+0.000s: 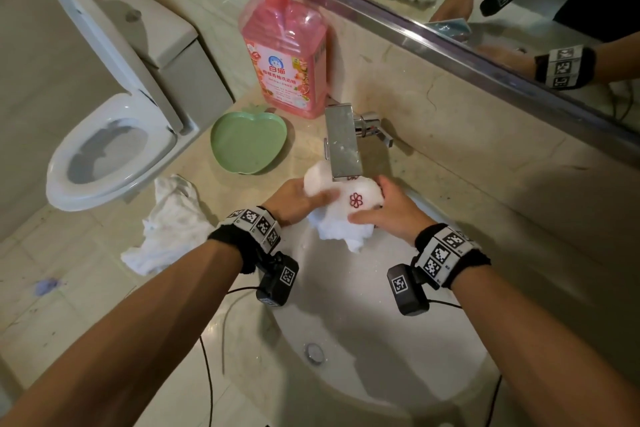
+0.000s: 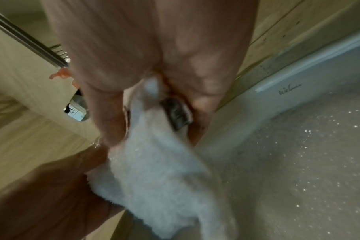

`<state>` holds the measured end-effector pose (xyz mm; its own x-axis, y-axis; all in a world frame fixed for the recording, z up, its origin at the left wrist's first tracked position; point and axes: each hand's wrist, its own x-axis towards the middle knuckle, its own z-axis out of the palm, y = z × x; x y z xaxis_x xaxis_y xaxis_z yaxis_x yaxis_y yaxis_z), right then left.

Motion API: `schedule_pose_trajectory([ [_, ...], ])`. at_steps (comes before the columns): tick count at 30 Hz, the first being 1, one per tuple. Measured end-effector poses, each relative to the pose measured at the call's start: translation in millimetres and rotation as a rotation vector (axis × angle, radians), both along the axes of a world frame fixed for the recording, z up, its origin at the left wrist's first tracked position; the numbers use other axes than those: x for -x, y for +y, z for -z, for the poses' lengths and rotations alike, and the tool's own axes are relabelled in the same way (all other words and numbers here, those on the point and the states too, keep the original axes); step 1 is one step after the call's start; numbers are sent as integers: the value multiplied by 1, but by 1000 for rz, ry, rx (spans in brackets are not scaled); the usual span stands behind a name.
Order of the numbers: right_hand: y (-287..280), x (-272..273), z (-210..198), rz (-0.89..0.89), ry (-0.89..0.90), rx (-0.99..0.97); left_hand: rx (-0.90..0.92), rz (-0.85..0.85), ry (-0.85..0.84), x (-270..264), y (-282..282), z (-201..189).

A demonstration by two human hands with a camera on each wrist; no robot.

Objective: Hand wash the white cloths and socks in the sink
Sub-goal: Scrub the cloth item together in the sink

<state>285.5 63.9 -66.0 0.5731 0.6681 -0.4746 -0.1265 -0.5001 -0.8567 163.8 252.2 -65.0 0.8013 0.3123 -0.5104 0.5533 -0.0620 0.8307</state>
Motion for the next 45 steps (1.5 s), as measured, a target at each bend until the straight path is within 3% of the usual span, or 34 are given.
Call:
schedule_pose_trajectory([
  [5,3,3,6,-197,-214,36,67,52,-99,4,4,-15],
  [8,4,2,8,-221,-387,1,-35,189,-87,12,10,-16],
  [12,3,-2,10,-264,-588,-42,-88,202,-96,16,16,-7],
  [15,1,-2,8,-330,-633,-24,-14,191,-111,17,16,-2],
  [20,-6,-5,1,-278,-660,-15,91,258,-77,11,10,-2],
  [23,-9,-9,-1,-245,-675,-35,-90,358,-96,0,3,-7],
  [27,-18,-18,-3,-281,-659,-49,-664,671,-207,-11,4,-17],
  [29,-21,-17,-4,-373,-713,-14,-779,778,-179,-15,3,-20],
  [31,-23,-13,-4,-450,-764,18,-825,747,-126,-18,0,-20],
  [34,-23,-11,-7,-569,-789,86,-800,572,-69,-20,2,-19],
  [37,-20,-9,-9,-695,-729,190,-597,457,-62,-18,8,-17],
  [40,-17,-10,-12,-712,-728,232,-241,353,15,-16,9,-19],
  [42,-17,-11,-13,-709,-749,246,-130,244,27,-14,8,-22],
  [45,-13,-6,-11,-678,-679,239,-364,268,-1,-14,13,-22],
])
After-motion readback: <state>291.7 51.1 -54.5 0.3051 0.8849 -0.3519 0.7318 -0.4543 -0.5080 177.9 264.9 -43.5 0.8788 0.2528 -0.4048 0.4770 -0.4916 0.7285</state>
